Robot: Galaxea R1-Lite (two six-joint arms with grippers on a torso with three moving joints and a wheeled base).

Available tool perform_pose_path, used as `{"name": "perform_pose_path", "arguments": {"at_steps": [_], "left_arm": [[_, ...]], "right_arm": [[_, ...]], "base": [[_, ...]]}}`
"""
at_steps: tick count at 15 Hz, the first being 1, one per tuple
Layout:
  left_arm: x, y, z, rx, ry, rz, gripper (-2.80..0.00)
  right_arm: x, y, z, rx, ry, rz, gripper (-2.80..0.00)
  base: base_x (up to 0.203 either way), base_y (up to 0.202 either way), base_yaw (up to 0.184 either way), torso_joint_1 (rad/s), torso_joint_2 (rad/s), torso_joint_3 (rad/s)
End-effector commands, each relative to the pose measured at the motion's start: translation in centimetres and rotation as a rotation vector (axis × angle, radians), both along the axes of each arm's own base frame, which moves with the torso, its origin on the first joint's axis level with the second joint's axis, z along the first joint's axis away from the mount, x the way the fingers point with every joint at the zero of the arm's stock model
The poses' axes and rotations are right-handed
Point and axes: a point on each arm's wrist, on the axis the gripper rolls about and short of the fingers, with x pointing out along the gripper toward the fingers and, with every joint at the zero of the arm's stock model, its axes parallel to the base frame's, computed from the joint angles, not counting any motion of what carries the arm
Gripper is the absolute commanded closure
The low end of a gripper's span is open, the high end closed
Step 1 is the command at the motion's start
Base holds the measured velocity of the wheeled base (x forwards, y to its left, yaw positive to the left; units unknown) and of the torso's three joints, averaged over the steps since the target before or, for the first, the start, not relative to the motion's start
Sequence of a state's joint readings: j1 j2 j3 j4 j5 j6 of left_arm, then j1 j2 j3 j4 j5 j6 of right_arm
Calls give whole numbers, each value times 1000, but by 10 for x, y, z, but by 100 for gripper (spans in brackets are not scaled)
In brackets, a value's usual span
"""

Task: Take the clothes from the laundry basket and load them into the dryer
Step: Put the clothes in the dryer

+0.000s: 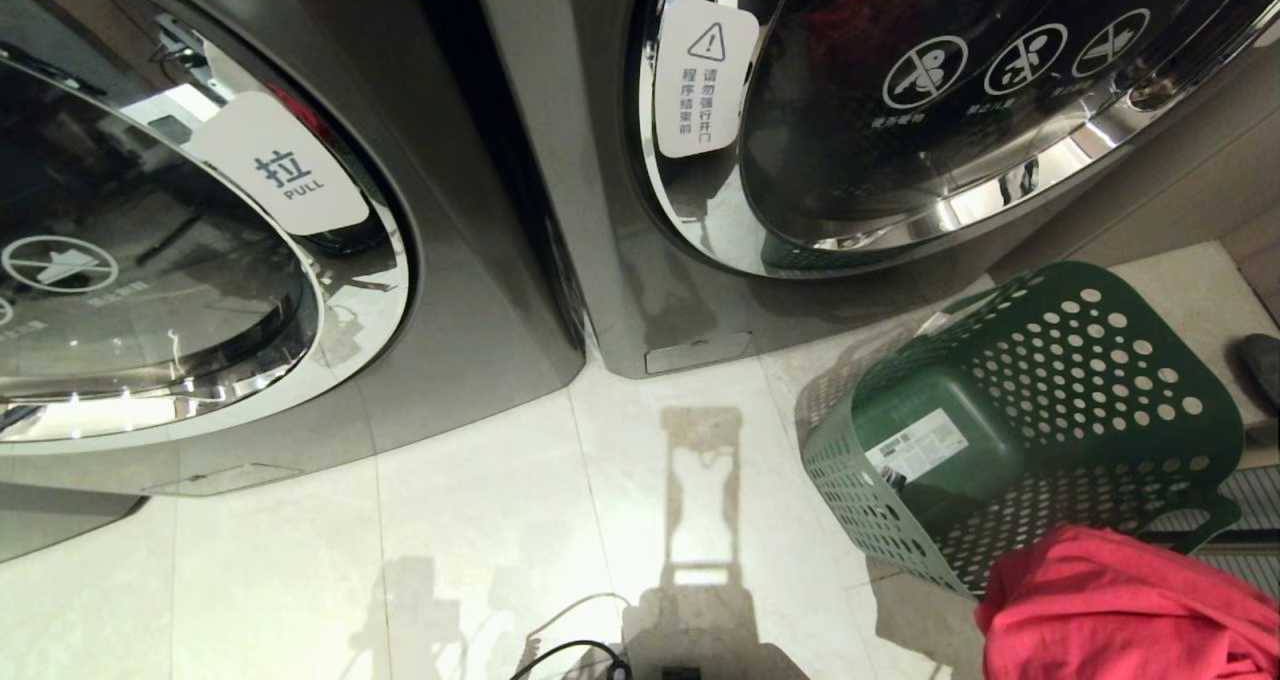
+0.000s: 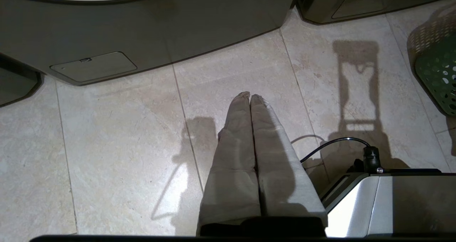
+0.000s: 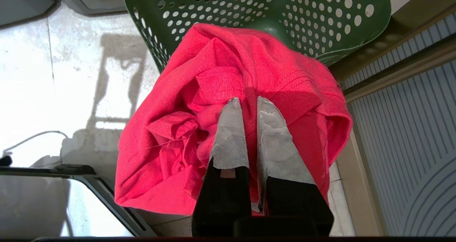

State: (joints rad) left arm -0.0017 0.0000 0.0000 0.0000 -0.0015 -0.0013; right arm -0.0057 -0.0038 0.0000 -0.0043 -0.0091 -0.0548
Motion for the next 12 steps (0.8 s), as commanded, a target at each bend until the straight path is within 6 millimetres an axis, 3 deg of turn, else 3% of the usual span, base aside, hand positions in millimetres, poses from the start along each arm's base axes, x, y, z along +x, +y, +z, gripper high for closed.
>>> {"name": "perform_pose_path", "arguments": {"at_steps": [1, 6, 12], "left_arm": [[0, 0, 0, 1, -2, 0, 0], [0, 0, 0, 0, -2, 0, 0], [0, 0, 0, 0, -2, 0, 0]], "right_arm": [[0, 0, 0, 41, 4, -4, 0], [0, -1, 0, 115, -1, -24, 0], [0, -1, 0, 115, -1, -24, 0]], "base": [[0, 0, 0, 0, 0, 0], [0, 0, 0, 1, 1, 15], [0, 0, 0, 3, 1, 188]]}}
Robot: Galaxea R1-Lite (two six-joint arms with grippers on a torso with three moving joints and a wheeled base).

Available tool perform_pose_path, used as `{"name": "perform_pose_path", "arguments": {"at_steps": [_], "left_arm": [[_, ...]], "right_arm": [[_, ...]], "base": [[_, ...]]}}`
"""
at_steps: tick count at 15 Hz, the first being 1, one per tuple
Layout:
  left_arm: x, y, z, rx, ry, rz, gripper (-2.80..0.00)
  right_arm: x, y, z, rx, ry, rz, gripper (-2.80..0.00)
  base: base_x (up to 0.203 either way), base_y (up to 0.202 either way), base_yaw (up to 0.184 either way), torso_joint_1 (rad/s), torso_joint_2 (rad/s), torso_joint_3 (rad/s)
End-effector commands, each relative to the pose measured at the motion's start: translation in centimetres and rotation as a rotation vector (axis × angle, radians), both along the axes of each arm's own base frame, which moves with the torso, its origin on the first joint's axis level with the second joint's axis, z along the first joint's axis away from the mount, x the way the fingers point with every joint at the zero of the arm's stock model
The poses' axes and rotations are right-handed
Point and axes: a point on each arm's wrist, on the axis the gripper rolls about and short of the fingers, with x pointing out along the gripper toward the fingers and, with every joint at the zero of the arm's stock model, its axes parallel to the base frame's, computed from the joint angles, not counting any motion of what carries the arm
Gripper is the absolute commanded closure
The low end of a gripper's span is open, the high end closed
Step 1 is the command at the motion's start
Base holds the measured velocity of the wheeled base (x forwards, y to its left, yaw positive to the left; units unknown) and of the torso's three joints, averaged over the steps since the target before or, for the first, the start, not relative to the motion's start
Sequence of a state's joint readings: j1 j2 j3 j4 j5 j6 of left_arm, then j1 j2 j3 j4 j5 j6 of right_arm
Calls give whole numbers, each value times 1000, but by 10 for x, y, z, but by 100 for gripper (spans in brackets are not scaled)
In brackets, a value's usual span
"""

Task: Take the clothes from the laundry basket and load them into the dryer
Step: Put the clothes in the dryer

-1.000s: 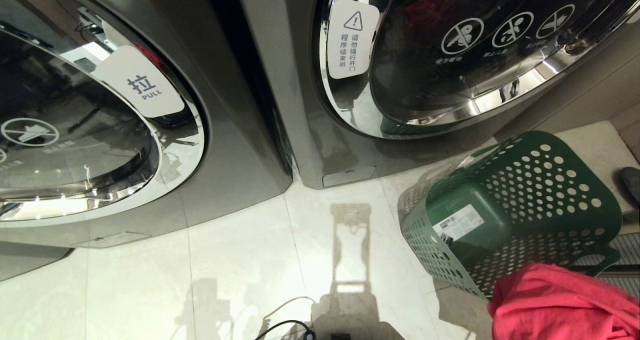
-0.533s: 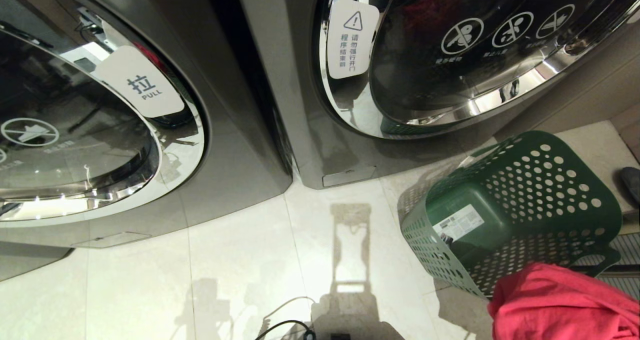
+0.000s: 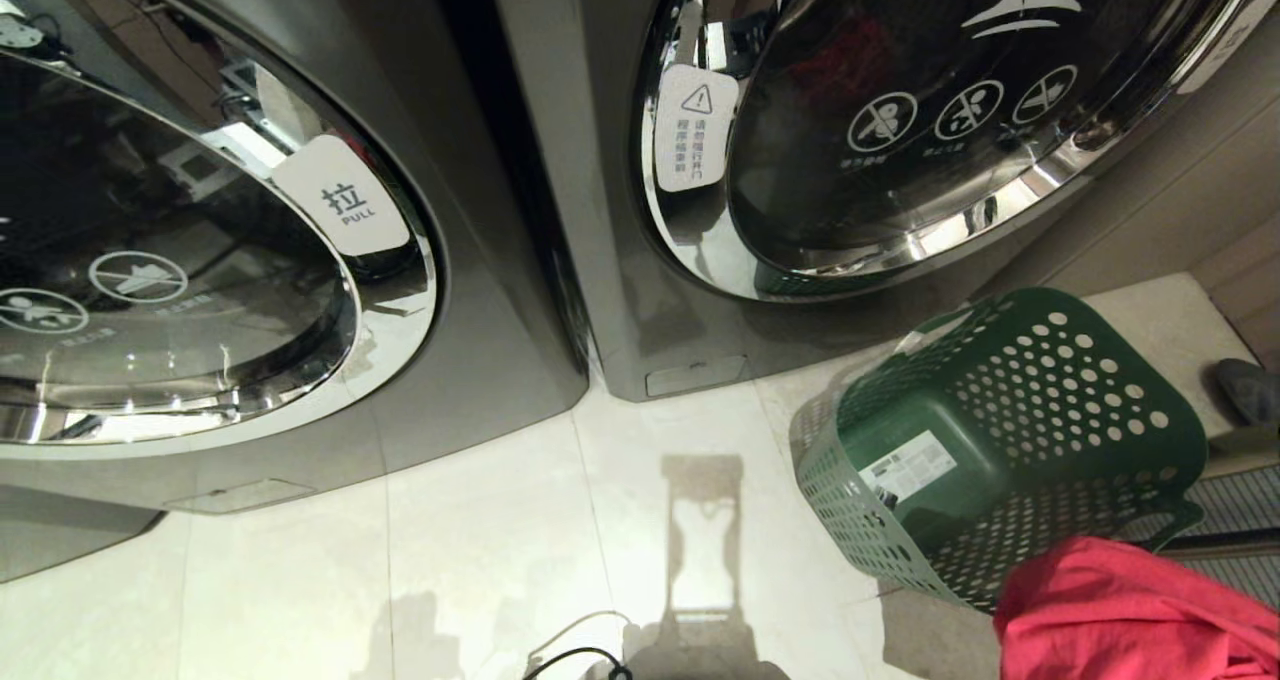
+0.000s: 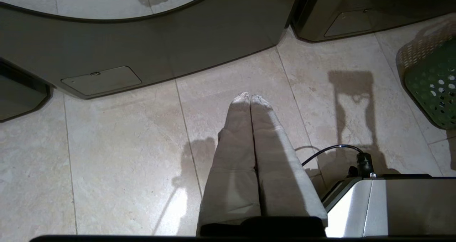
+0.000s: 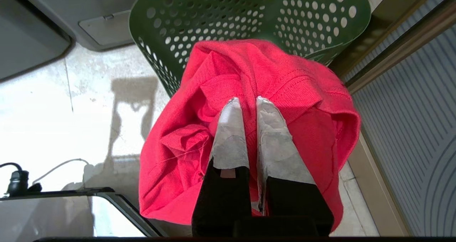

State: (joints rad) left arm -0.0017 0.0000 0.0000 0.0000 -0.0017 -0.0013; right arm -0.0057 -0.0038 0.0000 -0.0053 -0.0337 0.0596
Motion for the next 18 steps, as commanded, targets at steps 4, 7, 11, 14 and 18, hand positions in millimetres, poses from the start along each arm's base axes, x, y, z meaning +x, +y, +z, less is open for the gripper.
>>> {"name": "perform_pose_path", "arguments": {"at_steps": [4, 7, 11, 14, 18], "left_arm": [[0, 0, 0, 0, -2, 0, 0], [0, 0, 0, 0, -2, 0, 0], [0, 0, 0, 0, -2, 0, 0], [0, 0, 0, 0, -2, 0, 0], [0, 0, 0, 0, -2, 0, 0]], "right_arm": [[0, 0, 0, 0, 3, 0, 0], [0, 0, 0, 0, 3, 0, 0], [0, 0, 0, 0, 3, 0, 0], [0, 0, 0, 0, 3, 0, 0], [0, 0, 0, 0, 3, 0, 0]], "base": [[0, 0, 0, 1, 2, 198], [0, 0, 0, 4, -3, 204], [0, 0, 0, 3, 0, 193], [0, 0, 0, 4, -1, 205], [0, 0, 0, -1, -1, 196]]}}
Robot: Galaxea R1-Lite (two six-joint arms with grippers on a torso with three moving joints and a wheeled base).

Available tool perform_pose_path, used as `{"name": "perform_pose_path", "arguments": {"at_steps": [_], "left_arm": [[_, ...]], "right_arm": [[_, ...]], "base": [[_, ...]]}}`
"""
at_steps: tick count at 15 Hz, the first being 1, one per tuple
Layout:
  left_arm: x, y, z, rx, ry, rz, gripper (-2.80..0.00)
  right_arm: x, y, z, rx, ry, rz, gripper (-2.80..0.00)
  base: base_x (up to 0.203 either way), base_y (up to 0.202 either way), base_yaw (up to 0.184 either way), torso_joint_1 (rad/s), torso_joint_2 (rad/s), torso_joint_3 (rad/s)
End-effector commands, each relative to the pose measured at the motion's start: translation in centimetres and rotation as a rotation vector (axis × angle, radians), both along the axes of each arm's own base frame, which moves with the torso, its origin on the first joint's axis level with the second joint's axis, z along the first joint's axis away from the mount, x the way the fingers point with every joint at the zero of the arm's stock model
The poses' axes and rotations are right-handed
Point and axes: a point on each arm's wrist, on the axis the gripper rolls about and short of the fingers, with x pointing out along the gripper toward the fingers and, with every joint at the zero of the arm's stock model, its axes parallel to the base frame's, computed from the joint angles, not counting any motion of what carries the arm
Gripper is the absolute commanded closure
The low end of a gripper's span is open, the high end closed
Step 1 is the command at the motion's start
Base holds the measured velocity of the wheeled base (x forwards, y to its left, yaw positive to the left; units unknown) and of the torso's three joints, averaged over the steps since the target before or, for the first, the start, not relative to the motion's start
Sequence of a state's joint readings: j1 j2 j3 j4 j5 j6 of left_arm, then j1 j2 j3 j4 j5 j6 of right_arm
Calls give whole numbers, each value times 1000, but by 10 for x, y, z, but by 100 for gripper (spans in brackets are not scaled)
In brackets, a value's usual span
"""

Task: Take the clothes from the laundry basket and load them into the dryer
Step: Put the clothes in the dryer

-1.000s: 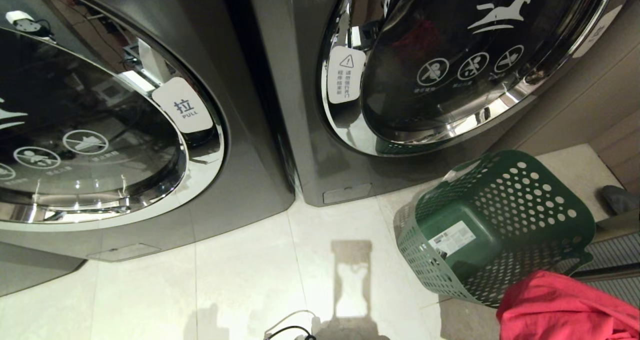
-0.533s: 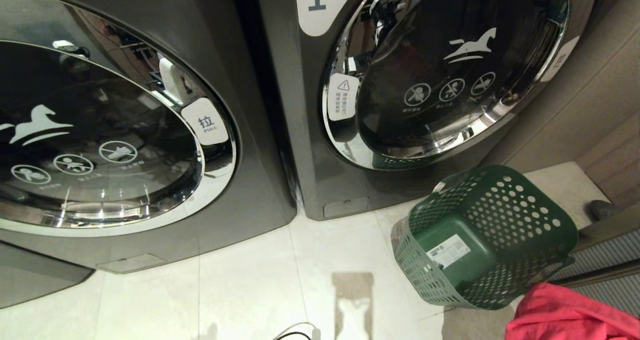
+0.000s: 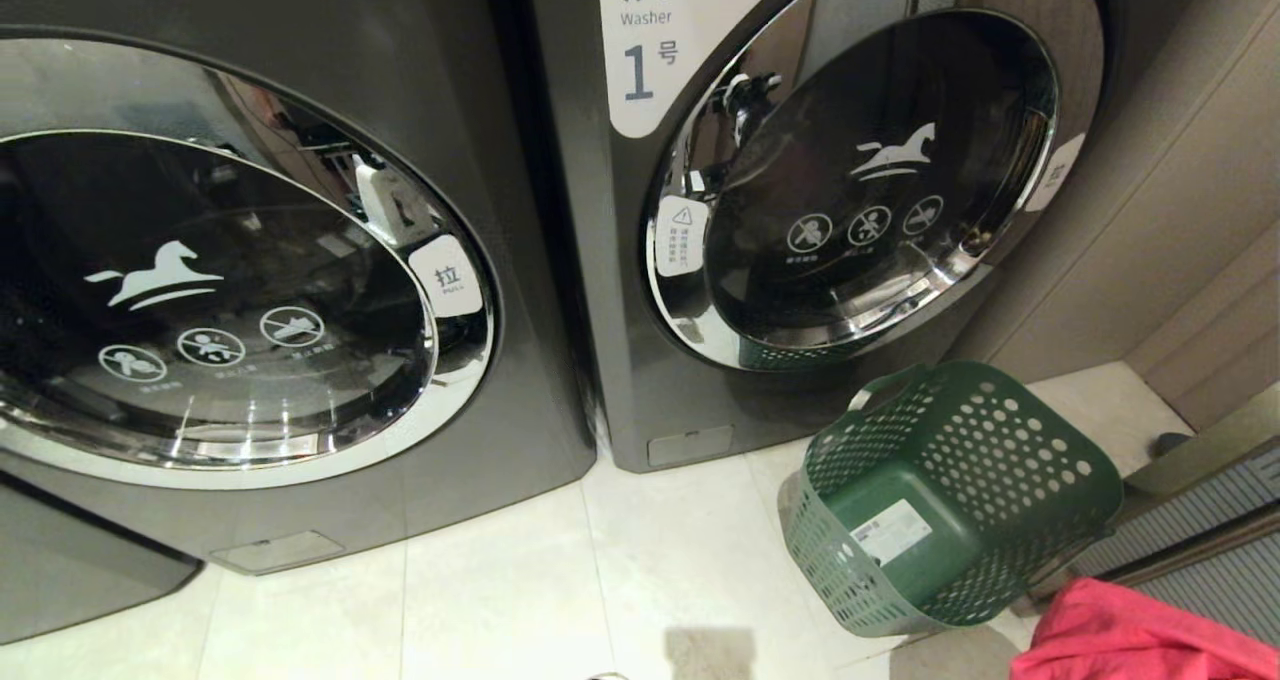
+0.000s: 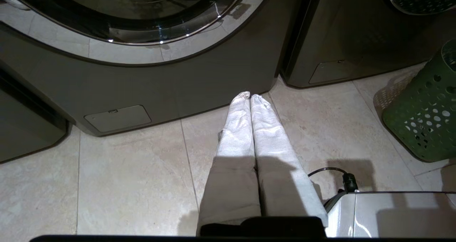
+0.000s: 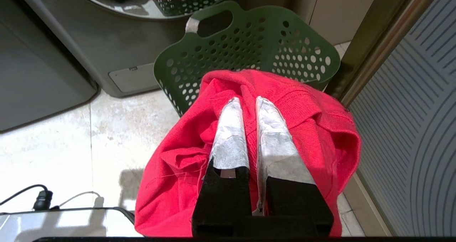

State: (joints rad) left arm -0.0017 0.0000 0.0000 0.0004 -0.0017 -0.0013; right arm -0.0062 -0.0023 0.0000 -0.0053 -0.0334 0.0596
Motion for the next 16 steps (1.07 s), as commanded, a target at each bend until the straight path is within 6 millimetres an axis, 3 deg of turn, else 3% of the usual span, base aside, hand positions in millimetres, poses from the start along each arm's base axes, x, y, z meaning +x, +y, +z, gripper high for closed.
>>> {"name": "perform_pose_path", "arguments": {"at_steps": [1, 16], "left_arm": [[0, 0, 0, 0, -2, 0, 0], [0, 0, 0, 0, -2, 0, 0]], "right_arm": [[0, 0, 0, 0, 2, 0, 0], [0, 0, 0, 0, 2, 0, 0]], "base": [[0, 0, 0, 9, -1, 210], [0, 0, 0, 2, 3, 200]]}}
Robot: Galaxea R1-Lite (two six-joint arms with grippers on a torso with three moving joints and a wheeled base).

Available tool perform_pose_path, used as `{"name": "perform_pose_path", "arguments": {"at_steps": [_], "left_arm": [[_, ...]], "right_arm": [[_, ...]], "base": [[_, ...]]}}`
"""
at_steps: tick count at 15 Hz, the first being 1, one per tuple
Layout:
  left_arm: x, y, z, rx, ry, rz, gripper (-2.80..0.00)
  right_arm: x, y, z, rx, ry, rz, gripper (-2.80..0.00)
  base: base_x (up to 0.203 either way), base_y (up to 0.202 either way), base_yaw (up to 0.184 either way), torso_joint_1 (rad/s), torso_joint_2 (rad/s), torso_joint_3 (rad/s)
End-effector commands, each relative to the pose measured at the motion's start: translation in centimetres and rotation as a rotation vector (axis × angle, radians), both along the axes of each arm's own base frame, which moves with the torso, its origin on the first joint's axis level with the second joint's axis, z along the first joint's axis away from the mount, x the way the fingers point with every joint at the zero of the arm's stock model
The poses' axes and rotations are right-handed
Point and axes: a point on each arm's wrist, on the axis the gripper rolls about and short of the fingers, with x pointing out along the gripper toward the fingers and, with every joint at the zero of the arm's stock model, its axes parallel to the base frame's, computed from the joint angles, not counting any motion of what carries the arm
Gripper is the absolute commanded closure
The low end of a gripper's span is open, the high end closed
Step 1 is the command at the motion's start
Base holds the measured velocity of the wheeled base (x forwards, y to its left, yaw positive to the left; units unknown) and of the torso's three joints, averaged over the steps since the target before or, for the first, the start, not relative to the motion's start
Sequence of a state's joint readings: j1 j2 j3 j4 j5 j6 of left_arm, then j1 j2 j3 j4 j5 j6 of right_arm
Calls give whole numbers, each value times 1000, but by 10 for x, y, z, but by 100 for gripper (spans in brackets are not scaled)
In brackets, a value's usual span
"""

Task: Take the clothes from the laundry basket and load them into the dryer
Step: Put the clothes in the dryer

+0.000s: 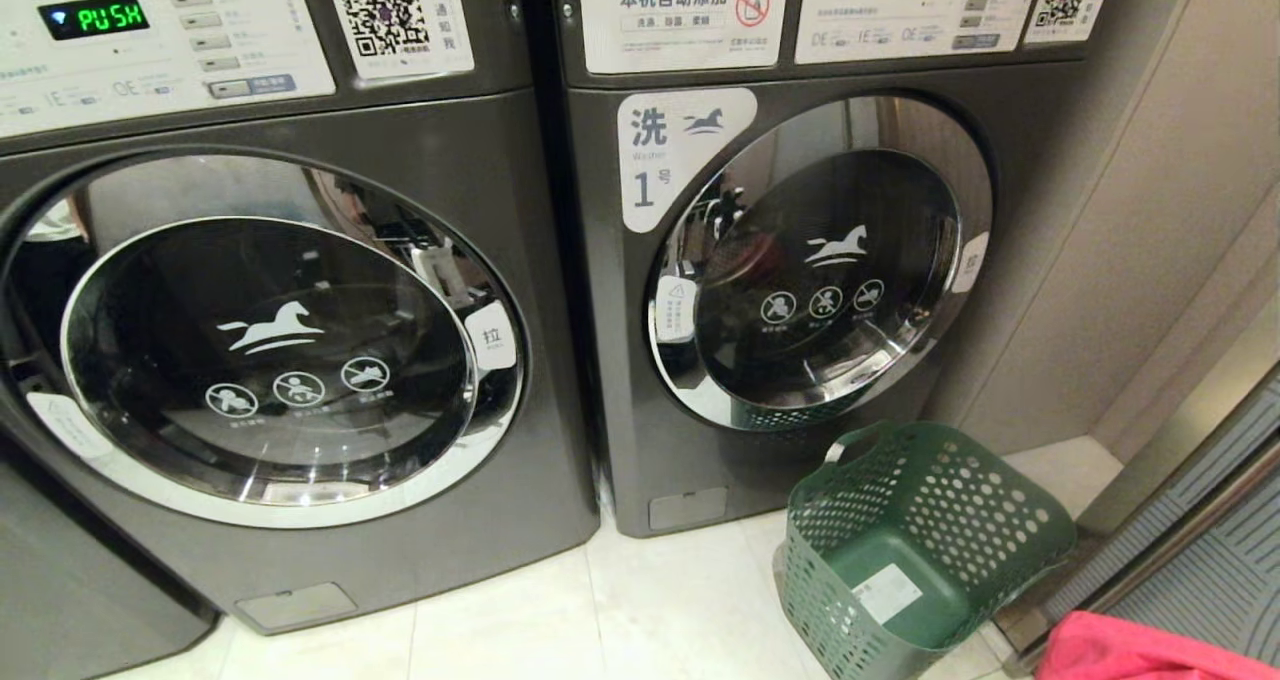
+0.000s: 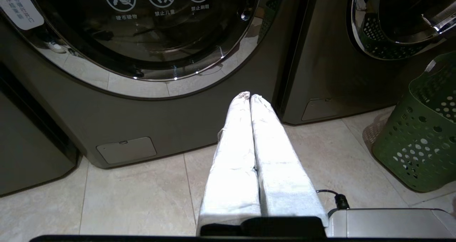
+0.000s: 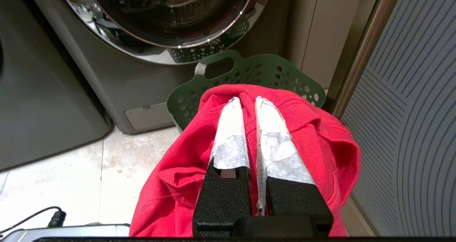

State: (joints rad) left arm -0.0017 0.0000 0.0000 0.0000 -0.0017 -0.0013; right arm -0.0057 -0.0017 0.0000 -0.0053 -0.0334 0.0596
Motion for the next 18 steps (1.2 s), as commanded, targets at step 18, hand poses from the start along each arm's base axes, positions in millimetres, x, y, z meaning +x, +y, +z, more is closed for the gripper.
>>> {"name": "perform_pose_path", "arguments": {"at_steps": [18], "left_arm": [[0, 0, 0, 0, -2, 0, 0]], "right_arm": [[0, 0, 0, 0, 1, -1, 0]], "base": [[1, -3, 82, 2, 3, 22]]}}
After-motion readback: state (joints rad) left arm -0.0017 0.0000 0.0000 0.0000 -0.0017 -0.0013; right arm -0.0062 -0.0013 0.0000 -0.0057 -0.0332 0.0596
